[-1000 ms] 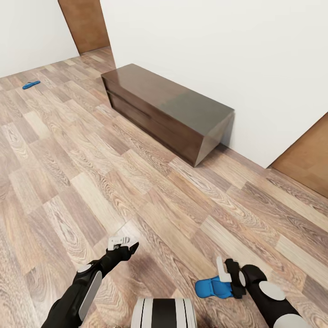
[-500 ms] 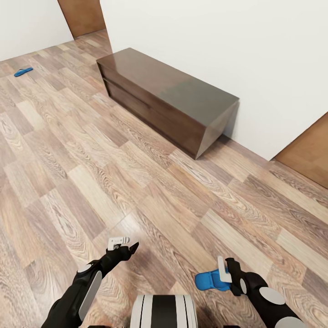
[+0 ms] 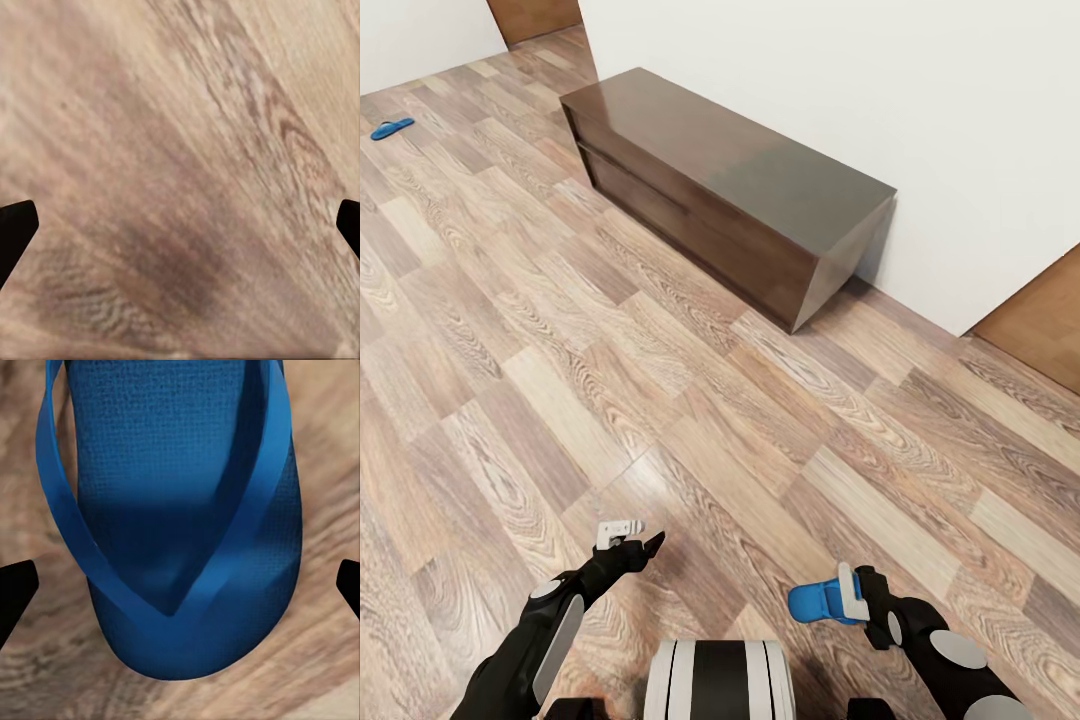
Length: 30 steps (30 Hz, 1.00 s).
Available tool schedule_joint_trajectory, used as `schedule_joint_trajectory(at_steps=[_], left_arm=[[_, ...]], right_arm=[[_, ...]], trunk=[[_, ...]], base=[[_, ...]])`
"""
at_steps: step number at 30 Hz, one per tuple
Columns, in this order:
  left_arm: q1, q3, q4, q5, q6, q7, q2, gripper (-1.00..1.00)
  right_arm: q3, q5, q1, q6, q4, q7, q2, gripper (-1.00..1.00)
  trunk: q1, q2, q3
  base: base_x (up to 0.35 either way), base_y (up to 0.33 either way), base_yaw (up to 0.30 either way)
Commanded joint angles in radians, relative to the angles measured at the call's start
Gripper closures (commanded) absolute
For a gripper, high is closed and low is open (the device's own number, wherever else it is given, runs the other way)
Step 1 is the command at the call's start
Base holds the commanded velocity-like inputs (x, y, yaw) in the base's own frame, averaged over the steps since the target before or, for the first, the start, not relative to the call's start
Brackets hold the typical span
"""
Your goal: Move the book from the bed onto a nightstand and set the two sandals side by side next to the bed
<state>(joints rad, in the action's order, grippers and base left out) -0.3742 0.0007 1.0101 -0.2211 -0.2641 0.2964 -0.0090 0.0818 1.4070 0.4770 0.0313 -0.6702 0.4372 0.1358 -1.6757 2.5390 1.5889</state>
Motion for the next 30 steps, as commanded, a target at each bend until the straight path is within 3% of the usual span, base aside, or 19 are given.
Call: schedule_joint_trajectory(at_steps=[1, 21, 24, 30], left_arm=[[0.0, 0.001, 0.002, -0.01, -0.009, 0.001, 0.0, -1.0], [0.0, 0.001, 0.001, -0.012, -0.008, 0.0, 0.0, -1.0], [0.0, 0.001, 0.001, -0.012, -0.009, 0.0, 0.0, -1.0], [0.0, 0.001, 0.001, -0.012, -0.009, 0.0, 0.0, -1.0]], right_arm=[[0.003, 0.01, 0.0, 0.003, -0.002, 0.003, 0.001, -1.0], [0.003, 0.01, 0.0, 0.004, -0.002, 0.003, 0.001, -1.0], [0.003, 0.01, 0.0, 0.004, -0.002, 0.003, 0.001, -1.0], [0.003, 0.01, 0.0, 0.004, -0.002, 0.002, 0.001, -1.0]], trunk=[[0.0, 0.0, 0.001], [0.0, 0.0, 0.001], [-0.001, 0.001, 0.012], [-0.001, 0.001, 0.012]], base=[[0.0, 0.0, 0.0], [0.0, 0.0, 0.0], [0.0, 0.0, 0.0], [0.0, 0.0, 0.0]])
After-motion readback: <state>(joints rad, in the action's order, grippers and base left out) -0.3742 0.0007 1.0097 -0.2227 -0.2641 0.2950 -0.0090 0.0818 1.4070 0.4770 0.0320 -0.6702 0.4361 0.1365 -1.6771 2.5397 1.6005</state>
